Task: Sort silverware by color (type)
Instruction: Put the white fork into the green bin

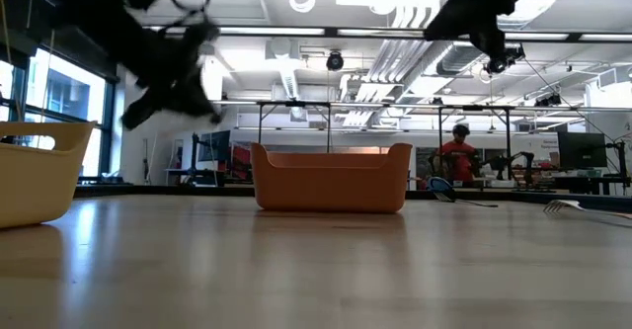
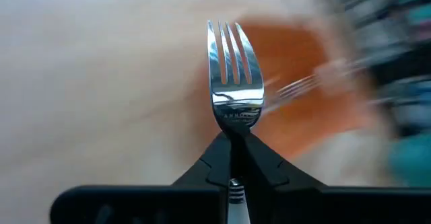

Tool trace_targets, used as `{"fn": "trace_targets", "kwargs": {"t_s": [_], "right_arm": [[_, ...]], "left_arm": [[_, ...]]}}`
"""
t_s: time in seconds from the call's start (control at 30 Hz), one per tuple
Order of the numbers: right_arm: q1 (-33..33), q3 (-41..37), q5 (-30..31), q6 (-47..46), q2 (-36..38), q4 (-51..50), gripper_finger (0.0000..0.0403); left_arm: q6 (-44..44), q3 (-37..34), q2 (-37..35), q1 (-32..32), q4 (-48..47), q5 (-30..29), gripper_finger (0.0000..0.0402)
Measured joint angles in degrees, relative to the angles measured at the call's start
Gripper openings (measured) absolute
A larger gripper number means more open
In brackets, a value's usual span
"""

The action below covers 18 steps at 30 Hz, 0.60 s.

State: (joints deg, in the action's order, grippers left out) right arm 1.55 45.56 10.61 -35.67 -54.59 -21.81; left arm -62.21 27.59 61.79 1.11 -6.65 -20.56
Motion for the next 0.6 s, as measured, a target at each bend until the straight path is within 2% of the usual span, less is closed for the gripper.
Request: {"fn": "trace_targets", "kwargs": {"t_s": [0.17,0.3,0.47,0.6], "right_arm": [[2.0,0.0,-0.5,-1.7,-7.2,15.8,0.0008],[2.4,0.0,-1.6,-5.1,-14.0,30.9,0.0050],[2.4,0.1,-2.5,-7.0,-22.5,49.0,0.0122],[2.4,3.7,-2.6,-6.2,-29.1,55.1,0.0154]], "left_arm": [[13.0,0.1,-3.3,-0.3,20.5,0.6,0.0006],[19.4,0.1,-3.0,0.7,32.5,6.3,0.0005],[22.3,0.1,-1.2,2.2,44.9,13.1,0.0005],[21.4,0.1,1.7,3.1,53.2,18.4,0.0005]]}}
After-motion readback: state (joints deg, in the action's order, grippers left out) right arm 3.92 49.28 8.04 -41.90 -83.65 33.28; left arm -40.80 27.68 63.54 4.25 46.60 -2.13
